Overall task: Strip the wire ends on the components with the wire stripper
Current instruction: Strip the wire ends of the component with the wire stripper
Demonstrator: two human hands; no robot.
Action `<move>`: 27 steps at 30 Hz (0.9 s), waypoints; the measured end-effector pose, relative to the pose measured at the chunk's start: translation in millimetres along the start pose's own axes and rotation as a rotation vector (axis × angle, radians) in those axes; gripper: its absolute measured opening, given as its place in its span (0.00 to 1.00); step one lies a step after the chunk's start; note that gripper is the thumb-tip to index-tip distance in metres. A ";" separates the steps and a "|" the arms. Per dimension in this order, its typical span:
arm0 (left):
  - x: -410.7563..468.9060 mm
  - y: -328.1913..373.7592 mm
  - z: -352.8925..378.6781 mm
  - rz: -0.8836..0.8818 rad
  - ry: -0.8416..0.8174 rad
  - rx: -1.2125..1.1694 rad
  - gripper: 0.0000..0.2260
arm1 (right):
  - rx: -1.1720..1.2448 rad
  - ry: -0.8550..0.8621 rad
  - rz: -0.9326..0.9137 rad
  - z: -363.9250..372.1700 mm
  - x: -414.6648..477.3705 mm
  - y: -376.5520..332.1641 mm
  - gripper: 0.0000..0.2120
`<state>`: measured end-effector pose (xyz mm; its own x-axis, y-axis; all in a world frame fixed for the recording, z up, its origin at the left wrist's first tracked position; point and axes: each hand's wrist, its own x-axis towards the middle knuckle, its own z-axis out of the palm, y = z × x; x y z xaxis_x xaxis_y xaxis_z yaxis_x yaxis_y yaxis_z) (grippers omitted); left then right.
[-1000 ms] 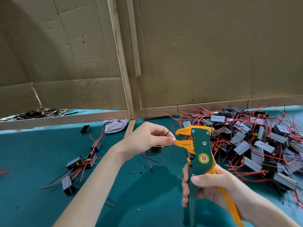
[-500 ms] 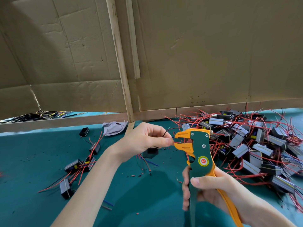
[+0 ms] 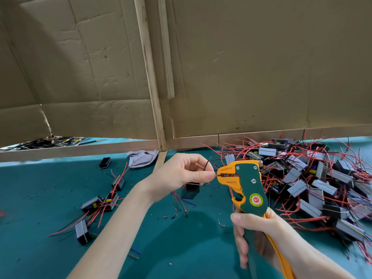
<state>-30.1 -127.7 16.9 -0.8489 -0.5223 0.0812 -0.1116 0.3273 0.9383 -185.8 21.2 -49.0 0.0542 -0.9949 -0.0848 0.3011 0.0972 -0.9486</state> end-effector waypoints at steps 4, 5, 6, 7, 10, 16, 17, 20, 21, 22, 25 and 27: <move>3.9 -7.6 0.2 0.011 0.063 -0.044 0.06 | -0.007 0.104 0.017 -2.0 3.7 5.0 0.31; 4.6 -10.1 2.0 0.008 0.068 -0.065 0.05 | -0.011 0.108 0.006 -2.8 4.4 6.1 0.32; 5.4 -12.4 4.0 0.005 0.061 -0.093 0.03 | -0.001 0.099 -0.011 -3.5 4.9 6.4 0.30; 5.9 -14.9 6.5 0.008 0.053 -0.129 0.03 | 0.026 0.078 -0.026 -4.6 5.3 5.9 0.27; 7.4 -20.1 11.6 0.033 0.086 -0.169 0.05 | 0.108 0.013 -0.035 -5.0 8.1 1.9 0.19; 13.4 -22.4 14.7 0.097 0.213 -0.113 0.04 | 0.117 0.003 -0.015 -6.2 9.0 0.9 0.13; 13.5 -21.9 14.3 0.102 0.227 -0.102 0.03 | 0.112 0.002 -0.012 -5.8 8.7 1.0 0.13; 12.3 -18.5 13.5 0.103 0.206 -0.066 0.04 | 0.113 -0.003 -0.002 -6.1 8.5 1.1 0.13; 11.3 -17.3 13.6 0.095 0.181 -0.052 0.05 | 0.118 -0.003 0.005 -5.9 8.7 1.2 0.13; 10.2 -15.8 13.8 0.086 0.157 -0.039 0.06 | 0.122 -0.003 0.012 -6.0 8.6 1.1 0.14; 8.7 -13.1 13.8 0.051 0.129 -0.008 0.07 | 0.124 -0.003 0.027 -6.9 8.3 1.1 0.14; 7.7 -10.9 12.2 0.022 0.125 0.027 0.05 | 0.120 -0.006 0.032 -7.6 8.2 0.8 0.14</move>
<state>-41.8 -125.7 3.2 -0.7806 -0.6081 0.1445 -0.1087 0.3597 0.9267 -192.3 12.9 -52.8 0.0711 -0.9911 -0.1128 0.4109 0.1321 -0.9020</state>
